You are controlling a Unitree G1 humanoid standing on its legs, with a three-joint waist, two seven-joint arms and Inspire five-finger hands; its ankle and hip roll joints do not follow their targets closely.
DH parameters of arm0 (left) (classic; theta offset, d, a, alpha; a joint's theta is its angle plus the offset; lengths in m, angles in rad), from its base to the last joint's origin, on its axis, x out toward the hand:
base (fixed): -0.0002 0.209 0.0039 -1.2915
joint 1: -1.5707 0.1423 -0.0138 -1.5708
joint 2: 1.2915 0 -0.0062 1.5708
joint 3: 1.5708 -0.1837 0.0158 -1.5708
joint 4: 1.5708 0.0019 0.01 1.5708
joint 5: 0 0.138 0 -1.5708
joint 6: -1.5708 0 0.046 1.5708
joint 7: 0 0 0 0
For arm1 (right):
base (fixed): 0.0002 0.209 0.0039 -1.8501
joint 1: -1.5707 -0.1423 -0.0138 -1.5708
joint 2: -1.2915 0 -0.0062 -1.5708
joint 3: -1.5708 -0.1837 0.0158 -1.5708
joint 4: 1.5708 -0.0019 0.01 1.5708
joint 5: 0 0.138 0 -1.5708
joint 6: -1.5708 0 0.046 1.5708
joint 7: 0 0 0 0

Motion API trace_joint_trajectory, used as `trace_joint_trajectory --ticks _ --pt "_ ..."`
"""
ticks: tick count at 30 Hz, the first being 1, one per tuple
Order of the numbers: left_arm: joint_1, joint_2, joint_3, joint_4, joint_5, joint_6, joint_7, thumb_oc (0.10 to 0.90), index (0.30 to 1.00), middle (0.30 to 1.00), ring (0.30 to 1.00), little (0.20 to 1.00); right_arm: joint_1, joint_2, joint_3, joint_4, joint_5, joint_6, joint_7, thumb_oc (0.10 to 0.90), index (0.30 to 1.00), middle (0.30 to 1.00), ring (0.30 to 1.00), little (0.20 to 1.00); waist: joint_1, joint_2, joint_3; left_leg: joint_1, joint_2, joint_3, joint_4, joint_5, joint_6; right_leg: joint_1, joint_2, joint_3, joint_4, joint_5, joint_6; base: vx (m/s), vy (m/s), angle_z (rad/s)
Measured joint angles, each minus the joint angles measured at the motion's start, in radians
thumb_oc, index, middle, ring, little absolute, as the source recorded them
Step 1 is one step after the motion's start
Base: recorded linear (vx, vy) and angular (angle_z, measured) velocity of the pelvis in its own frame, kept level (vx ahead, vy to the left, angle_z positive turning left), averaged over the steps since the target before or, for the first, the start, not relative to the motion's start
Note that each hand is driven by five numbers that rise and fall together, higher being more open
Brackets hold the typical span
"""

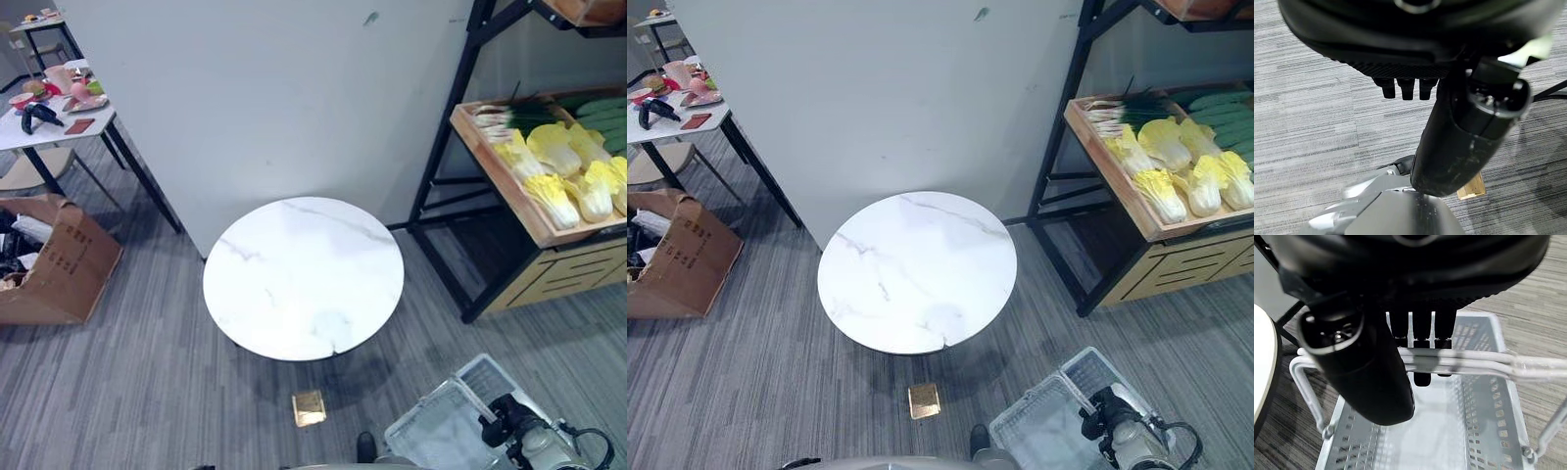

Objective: Get the vegetables into the basket

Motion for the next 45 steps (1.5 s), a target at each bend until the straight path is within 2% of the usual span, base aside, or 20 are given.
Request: trace_joint_trajectory --ticks 11,18,20,22,23,24,25,26,28,29,30,32,34,35,36,37,38,39,41,45 --pt "-0.003 0.020 -0.005 -0.005 -0.001 0.000 0.003 0.900 1.000 1.000 1.000 1.000 0.017 0.050 -0.009 -0.007 0.053 -0.008 -0.017 0.400 0.300 0.300 0.300 0.300 0.000 -0.033 -0.002 0.002 -0.011 0.000 0.000 -0.007 0.007 -0.001 -0.003 0.010 0.004 -0.002 0.009 0.02 0.074 -0.01" --pt "-0.015 0.030 -0.039 -0.005 0.022 0.005 0.012 0.900 1.000 1.000 1.000 1.000 0.026 0.089 -0.006 -0.046 0.077 -0.016 -0.016 0.400 0.300 0.300 0.300 0.300 -0.034 -0.059 0.013 0.016 -0.057 0.114 0.000 -0.034 0.037 -0.042 -0.026 0.128 0.005 0.027 0.049 0.00 0.158 -0.51" --pt "-0.023 0.035 -0.040 -0.006 0.023 0.006 0.012 0.900 1.000 1.000 1.000 1.000 0.029 0.096 -0.005 -0.048 0.077 -0.016 -0.016 0.400 0.300 0.300 0.300 0.300 -0.046 -0.076 0.018 0.019 -0.061 0.149 -0.001 -0.041 0.050 -0.054 -0.038 0.149 0.005 0.018 0.067 -0.03 0.113 -0.53" --pt "-0.032 0.039 -0.053 -0.006 0.034 0.002 0.014 0.900 1.000 1.000 1.000 1.000 0.025 0.100 -0.005 -0.065 0.077 -0.010 -0.015 0.400 0.300 0.300 0.300 0.300 -0.039 -0.067 0.027 0.016 -0.048 0.213 0.000 -0.039 0.054 -0.085 -0.037 0.154 0.025 -0.017 0.104 -0.05 0.077 -0.75" --pt "-0.041 0.051 -0.058 -0.008 0.041 0.000 0.015 0.900 1.000 1.000 1.000 1.000 0.025 0.105 -0.004 -0.074 0.076 -0.006 -0.015 0.400 0.300 0.300 0.300 0.300 -0.048 -0.078 0.034 0.016 -0.043 0.245 0.005 -0.042 0.057 -0.105 -0.024 0.128 0.051 0.009 0.112 -0.03 0.116 -1.00" --pt "-0.043 0.071 -0.058 -0.008 0.041 0.001 0.017 0.900 1.000 1.000 1.000 1.000 0.009 0.121 -0.002 -0.083 0.076 -0.002 -0.014 0.400 0.300 0.300 0.300 0.300 -0.035 -0.098 0.045 0.019 -0.044 0.293 0.006 -0.043 0.050 -0.127 -0.012 0.096 0.068 0.104 0.088 0.00 0.084 -1.08" --pt "-0.045 0.077 -0.053 -0.008 0.041 0.002 0.018 0.900 1.000 1.000 1.000 1.000 0.002 0.127 0.000 -0.085 0.075 -0.002 -0.013 0.400 0.300 0.300 0.300 0.300 -0.037 -0.103 0.054 0.017 -0.049 0.311 0.011 -0.052 0.054 -0.138 0.003 0.081 0.059 0.141 0.081 0.02 0.082 -1.50" --pt "-0.052 0.084 -0.052 -0.011 0.041 0.004 0.019 0.900 1.000 1.000 1.000 1.000 -0.043 0.138 0.001 -0.090 0.076 -0.003 -0.015 0.400 0.300 0.300 0.300 0.300 -0.036 -0.092 0.078 0.014 -0.023 0.369 0.001 -0.067 0.061 -0.146 0.022 -0.015 0.002 0.235 0.135 0.02 0.034 -1.05" --pt "-0.074 0.072 -0.029 -0.010 0.041 0.010 0.021 0.900 1.000 1.000 1.000 1.000 -0.041 0.133 0.000 -0.088 0.075 0.000 -0.015 0.400 0.300 0.300 0.300 0.300 -0.053 -0.066 0.102 0.019 0.006 0.409 0.003 -0.062 0.071 -0.136 -0.003 -0.260 0.033 0.101 0.097 0.04 0.023 -0.67" --pt "-0.069 0.070 -0.016 -0.017 0.041 0.003 0.019 0.900 1.000 1.000 1.000 1.000 -0.048 0.138 0.011 -0.076 0.071 0.011 -0.020 0.400 0.300 0.300 0.300 0.300 -0.028 -0.053 0.108 0.033 0.019 0.449 0.007 -0.062 0.068 -0.133 -0.011 -0.351 0.080 0.058 0.092 0.07 -0.020 -1.34" --pt "-0.068 0.073 -0.011 -0.029 0.041 -0.003 0.020 0.900 1.000 1.000 1.000 1.000 -0.052 0.137 0.027 -0.091 0.067 0.015 -0.013 0.400 0.300 0.300 0.300 0.300 0.005 -0.041 0.115 0.059 0.029 0.525 0.009 -0.072 0.074 -0.116 -0.060 -0.506 0.159 0.003 0.082 0.09 -0.049 -1.47" --pt "-0.071 0.076 -0.008 -0.029 0.041 0.008 0.020 0.900 1.000 1.000 1.000 1.000 -0.046 0.136 0.033 -0.113 0.066 0.009 -0.009 0.400 0.300 0.300 0.300 0.300 -0.004 -0.038 0.115 0.063 0.029 0.534 0.013 -0.081 0.076 -0.077 -0.101 -0.527 0.167 -0.011 0.092 0.08 -0.073 -0.68" --pt "-0.078 0.085 -0.007 -0.017 0.041 0.014 0.021 0.900 1.000 1.000 1.000 1.000 -0.048 0.138 0.063 -0.117 0.059 0.013 0.000 0.400 0.300 0.300 0.300 0.300 -0.007 -0.040 0.113 0.069 0.022 0.552 0.017 -0.071 0.058 -0.034 -0.156 -0.504 0.197 -0.023 0.088 0.10 -0.119 -0.43" --pt "-0.071 0.082 0.007 -0.012 0.041 0.014 0.020 0.900 1.000 1.000 1.000 1.000 -0.051 0.133 0.078 -0.118 0.058 0.015 0.004 0.400 0.300 0.300 0.300 0.300 0.005 -0.035 0.105 0.071 0.024 0.545 0.046 -0.071 0.057 -0.014 -0.136 -0.498 0.158 -0.043 0.020 0.11 -0.176 -0.63" --pt "-0.069 0.078 0.019 -0.011 0.041 0.015 0.020 0.900 1.000 1.000 1.000 1.000 -0.053 0.133 0.080 -0.117 0.057 0.018 0.002 0.400 0.300 0.300 0.300 0.300 0.011 -0.030 0.103 0.063 0.039 0.536 0.085 -0.079 0.052 -0.012 -0.132 -0.488 0.154 -0.043 0.006 0.09 -0.244 -0.67" --pt "-0.064 0.069 0.033 -0.004 0.042 0.018 0.019 0.900 1.000 1.000 1.000 1.000 -0.052 0.125 0.093 -0.123 0.056 0.021 0.005 0.400 0.300 0.300 0.300 0.300 0.015 -0.034 0.102 0.048 0.049 0.519 0.133 -0.117 0.058 -0.003 -0.127 -0.476 0.138 -0.046 -0.003 0.06 -0.359 -0.82" --pt "-0.059 0.043 0.033 0.005 0.044 0.023 0.019 0.900 1.000 1.000 1.000 1.000 -0.058 0.089 0.118 -0.146 0.045 0.021 0.007 0.400 0.300 0.300 0.300 0.300 0.018 0.000 0.088 0.054 0.047 0.499 0.080 -0.116 0.026 -0.002 -0.094 -0.449 0.105 -0.053 -0.012 0.04 -0.386 -0.74" --pt "-0.067 0.039 0.033 0.005 0.045 0.024 0.019 0.900 1.000 1.000 1.000 1.000 -0.060 0.089 0.118 -0.149 0.033 0.021 0.005 0.400 0.300 0.300 0.300 0.300 0.012 0.009 0.084 0.058 0.056 0.501 0.089 -0.103 0.004 0.001 -0.091 -0.445 0.101 -0.055 -0.013 0.05 -0.398 -0.53" --pt "-0.079 0.041 0.031 0.008 0.064 0.024 0.021 0.900 1.000 1.000 1.000 1.000 -0.052 0.091 0.139 -0.163 0.020 0.012 0.006 0.400 0.300 0.300 0.300 0.300 0.013 -0.014 0.090 0.050 0.074 0.493 0.140 -0.104 0.005 0.005 -0.085 -0.434 0.099 -0.063 -0.016 0.06 -0.294 -0.18" --pt "-0.085 0.038 0.030 0.005 0.083 0.023 0.020 0.900 1.000 1.000 1.000 1.000 -0.047 0.095 0.145 -0.182 0.019 -0.003 0.008 0.400 0.300 0.300 0.300 0.300 0.003 -0.015 0.083 0.050 0.082 0.480 0.133 -0.103 0.005 0.013 -0.065 -0.429 0.074 -0.065 -0.019 0.06 -0.232 -0.07"
